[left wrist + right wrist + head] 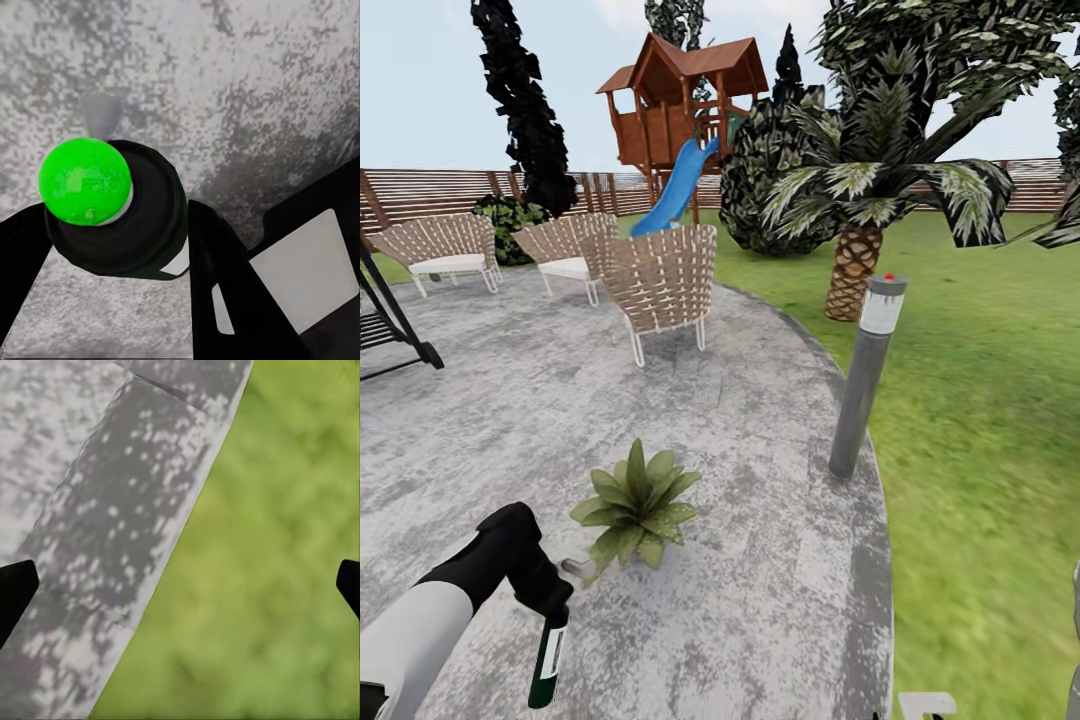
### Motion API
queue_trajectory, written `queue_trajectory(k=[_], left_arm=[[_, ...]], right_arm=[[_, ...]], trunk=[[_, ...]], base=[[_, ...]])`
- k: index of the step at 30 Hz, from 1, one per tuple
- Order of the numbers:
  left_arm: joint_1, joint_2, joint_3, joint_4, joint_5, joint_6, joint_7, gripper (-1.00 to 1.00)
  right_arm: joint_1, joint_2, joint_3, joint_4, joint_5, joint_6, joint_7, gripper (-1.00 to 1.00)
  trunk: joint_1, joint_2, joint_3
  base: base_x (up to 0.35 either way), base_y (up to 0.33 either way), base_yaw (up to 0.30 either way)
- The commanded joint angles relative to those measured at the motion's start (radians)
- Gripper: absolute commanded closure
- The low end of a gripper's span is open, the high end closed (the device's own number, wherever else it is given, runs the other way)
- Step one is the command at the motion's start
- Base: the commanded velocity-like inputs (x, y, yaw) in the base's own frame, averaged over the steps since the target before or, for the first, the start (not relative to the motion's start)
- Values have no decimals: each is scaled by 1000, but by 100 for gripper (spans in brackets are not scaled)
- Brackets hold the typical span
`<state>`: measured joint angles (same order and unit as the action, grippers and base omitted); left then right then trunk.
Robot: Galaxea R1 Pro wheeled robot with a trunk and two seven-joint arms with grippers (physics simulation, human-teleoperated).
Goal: Pick up the pesticide atomizer in the garden and spray insectifuge to fully cover both potted plants in the garden.
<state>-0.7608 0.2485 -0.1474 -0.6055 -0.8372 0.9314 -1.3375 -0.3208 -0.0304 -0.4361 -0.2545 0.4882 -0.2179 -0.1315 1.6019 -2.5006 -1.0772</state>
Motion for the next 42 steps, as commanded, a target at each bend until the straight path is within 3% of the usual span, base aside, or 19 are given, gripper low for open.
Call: queue_trajectory(k=[1,11,14,16,20,23,24,26,42], left_arm=[[0,0,-2,-3,-6,9,-9,100],[1,-12,-3,-9,-5,7,19,100],[-2,-56,-3,-9,-6,9,27,100],[-3,-64,-4,-8,-7,9,28,100],[-6,-44,-2,-5,-7,5,21,100],[-6,-9,-1,-2,-6,2,19,100],[-7,15,1,-1,-5,1,17,100],[-8,33,1,-1,-5,-1,16,100],[0,25,-3,-3,-4,3,18,100]], right_arm=[[-1,0,-7,1,10,-5,-3,-100],[-1,0,-9,1,9,-5,-3,-100],[-1,0,-9,1,9,-5,-3,-100],[-1,0,-9,1,9,-5,-3,-100],[-1,0,-9,1,9,-5,-3,-100],[-1,0,-9,1,9,-5,-3,-100],[-1,0,-8,1,9,-5,-3,-100],[-1,0,-9,1,9,-5,-3,-100],[-1,-2,-9,0,10,-5,-3,-100]], trunk=[[0,0,-1],[0,0,-1],[0,0,-1],[0,0,-1],[0,0,-1],[0,0,-1],[0,0,-1],[0,0,-1],[0,0,-1]], base=[[105,307,0],[124,161,-190],[4,4,-284],[1,1,-258],[0,0,-136],[0,0,-24],[0,0,-6],[0,0,-3],[91,98,-111]])
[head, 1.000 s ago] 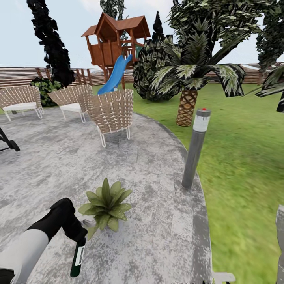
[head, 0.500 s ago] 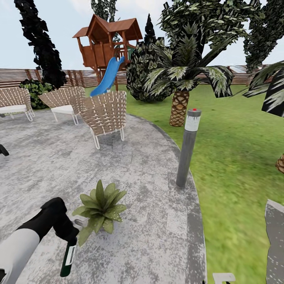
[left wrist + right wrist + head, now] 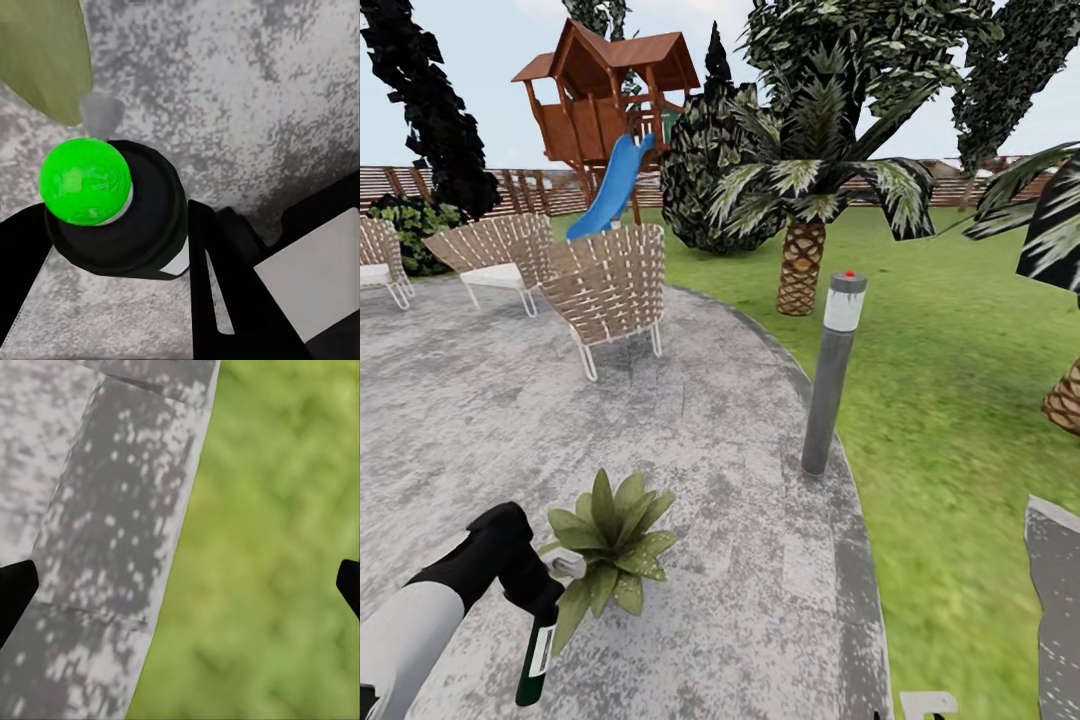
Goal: Pick up the pesticide atomizer in the garden and spray insectifuge to fully cover both potted plants in the garden.
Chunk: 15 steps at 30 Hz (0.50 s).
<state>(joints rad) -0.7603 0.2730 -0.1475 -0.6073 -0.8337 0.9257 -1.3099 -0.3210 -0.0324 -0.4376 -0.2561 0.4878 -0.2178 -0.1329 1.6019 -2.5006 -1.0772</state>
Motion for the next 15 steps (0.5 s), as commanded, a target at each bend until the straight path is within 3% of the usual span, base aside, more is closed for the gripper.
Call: queue_trajectory(k=[1,6,11,15], left_arm=[[0,1,-3,0,-7,8,-10,100],[1,3,-7,5,-9,5,-9,100],[1,4,-7,2,-9,8,-9,100],[0,5,-4,-4,-10,10,-9,100]], right_arm=[[-1,0,-7,2,11,-5,-2,-100],[-1,-2,-7,2,11,-5,-2,-100],[-1,-7,-7,2,11,-5,-2,-100],[-1,-8,-7,2,11,-5,-2,-100]], trunk=[[0,0,-1],[0,0,-1],[0,0,-1],[0,0,-1]], base=[[26,36,-11],[-14,5,-1],[-289,38,0],[-226,226,0]])
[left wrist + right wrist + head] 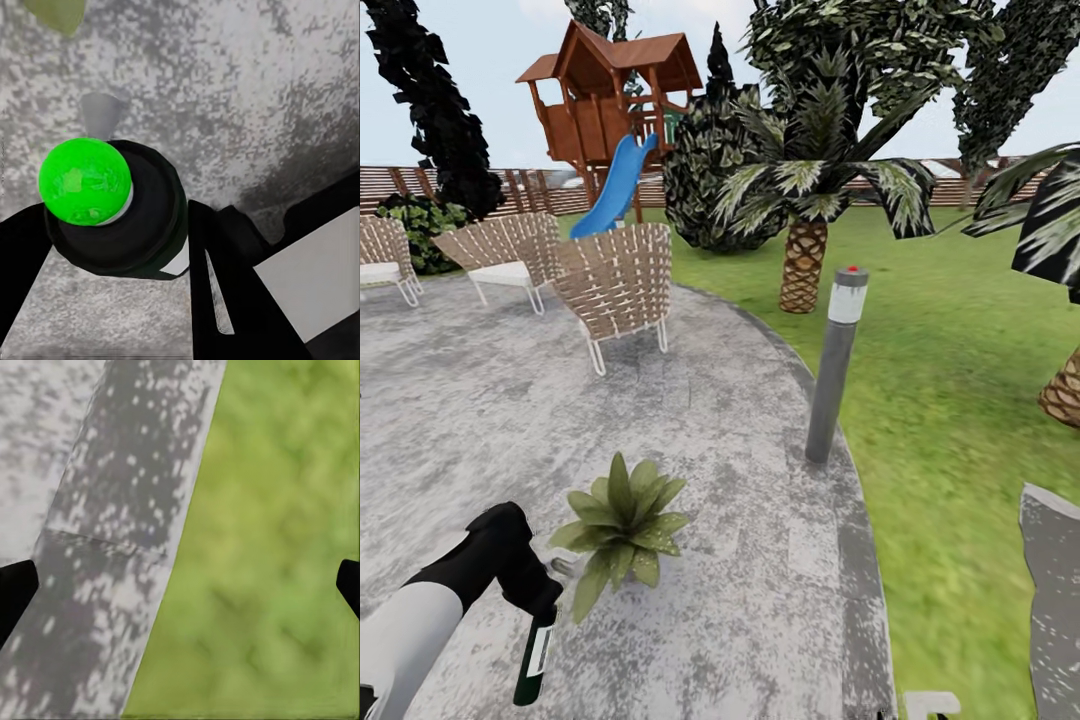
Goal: Pick up the pesticide atomizer in the garden and spray insectifuge to fully cover both potted plants in the garden.
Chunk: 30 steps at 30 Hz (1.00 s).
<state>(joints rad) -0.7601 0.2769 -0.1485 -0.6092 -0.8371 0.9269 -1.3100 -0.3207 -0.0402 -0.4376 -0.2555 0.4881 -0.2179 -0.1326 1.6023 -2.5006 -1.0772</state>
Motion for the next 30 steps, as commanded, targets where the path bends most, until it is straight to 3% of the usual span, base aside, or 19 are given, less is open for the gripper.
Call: queue_trajectory(k=[1,11,14,16,20,22,24,30], left_arm=[[0,1,-3,-2,-7,9,-9,100],[0,-3,2,-3,-4,8,-7,100],[2,-16,3,-3,-5,4,0,100],[6,-27,4,5,-4,1,18,100],[67,-32,6,4,7,-17,128,100],[88,-30,10,9,8,-77,164,100],[100,-27,17,11,9,-114,173,100],[109,-23,49,5,9,-133,192,100]], right_arm=[[-1,0,-7,2,10,-5,-2,-100],[-1,1,-7,1,9,-5,-2,-100],[-1,1,-7,1,9,-5,-2,-100],[-1,1,-7,1,9,-5,-2,-100],[-1,1,-7,1,9,-5,-2,-100],[-1,1,-7,1,9,-5,-2,-100],[-1,1,-7,1,9,-5,-2,-100],[-1,2,-6,3,9,-5,-2,-100]], trunk=[[0,0,-1],[0,0,-1],[0,0,-1],[0,0,-1],[0,0,-1],[0,0,-1],[0,0,-1],[0,0,-1]], base=[[-85,279,0],[70,274,-36],[28,40,-255],[7,10,-283],[1,2,-258],[0,0,-150],[0,0,-48],[-200,1,-8]])
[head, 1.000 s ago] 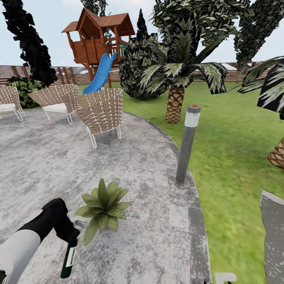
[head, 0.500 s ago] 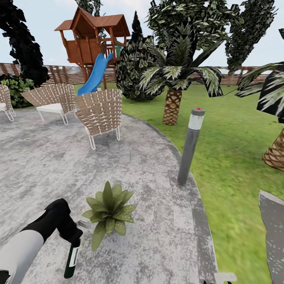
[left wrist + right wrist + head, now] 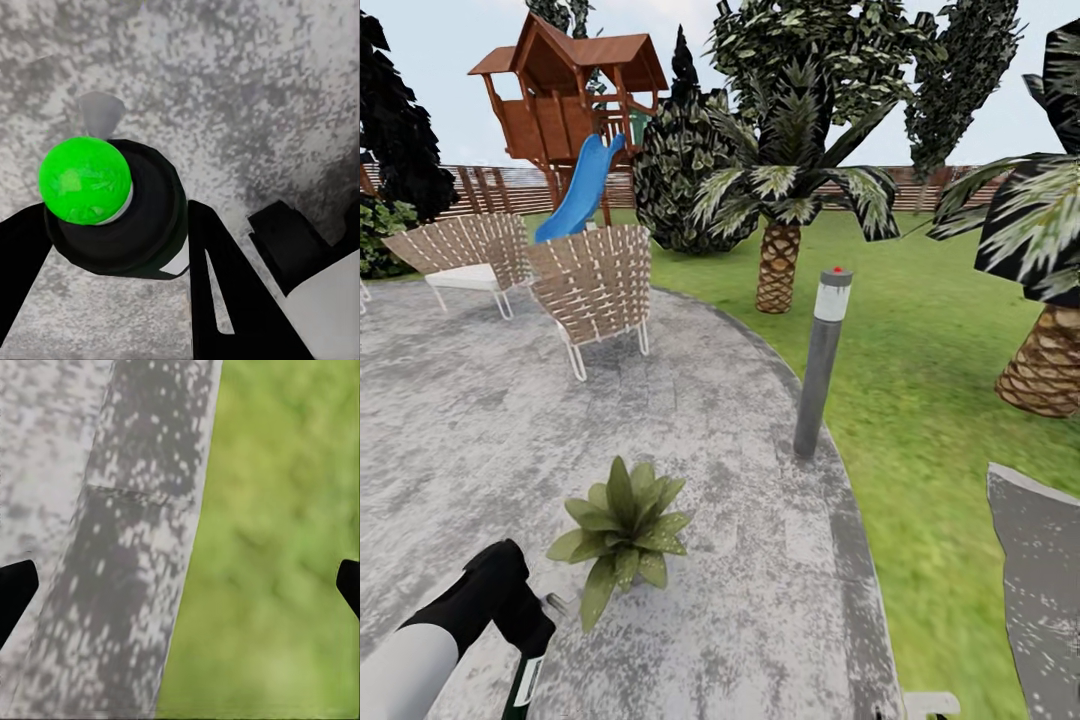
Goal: Pick up the pesticide atomizer in the garden and spray insectifuge to fully cover both potted plants in the garden.
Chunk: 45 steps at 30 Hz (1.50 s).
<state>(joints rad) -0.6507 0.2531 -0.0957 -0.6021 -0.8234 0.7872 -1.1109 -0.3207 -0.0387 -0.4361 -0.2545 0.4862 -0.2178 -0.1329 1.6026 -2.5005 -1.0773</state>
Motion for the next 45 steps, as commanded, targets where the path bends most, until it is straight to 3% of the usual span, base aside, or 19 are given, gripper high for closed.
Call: queue_trajectory(k=[1,7,12,15,21,29,33,45], left_arm=[[0,-1,-2,-4,-5,6,-7,100],[0,-9,3,-10,-2,8,73,100],[0,-9,4,-11,44,10,84,100],[0,-16,4,-11,54,10,88,100],[0,-19,-1,-4,55,10,89,100],[4,-17,-4,4,55,6,96,100],[5,-11,14,4,55,6,131,100],[5,-39,30,-9,56,7,135,100]], right_arm=[[-1,0,-7,2,10,-5,-2,-100],[-1,0,-9,2,8,-5,-2,-100],[-1,0,-10,0,8,-5,-2,-100],[-1,-1,-11,0,8,-5,-2,-100],[-1,0,-10,0,8,-5,-2,-100],[-1,-2,-10,-1,9,-5,-2,-100],[-1,-2,-11,-3,8,-5,-2,-100],[-1,-1,-10,-3,9,-5,-2,-100]], trunk=[[-1,0,-1],[-1,0,-1],[-1,0,-1],[-1,0,-1],[-1,0,-1],[-1,0,-1],[-1,0,-1],[-1,0,-1]], base=[[-323,31,-1],[-250,195,-139],[1,307,-288],[140,323,-298],[90,305,-263],[3,52,-20],[0,0,-8],[-222,85,-236]])
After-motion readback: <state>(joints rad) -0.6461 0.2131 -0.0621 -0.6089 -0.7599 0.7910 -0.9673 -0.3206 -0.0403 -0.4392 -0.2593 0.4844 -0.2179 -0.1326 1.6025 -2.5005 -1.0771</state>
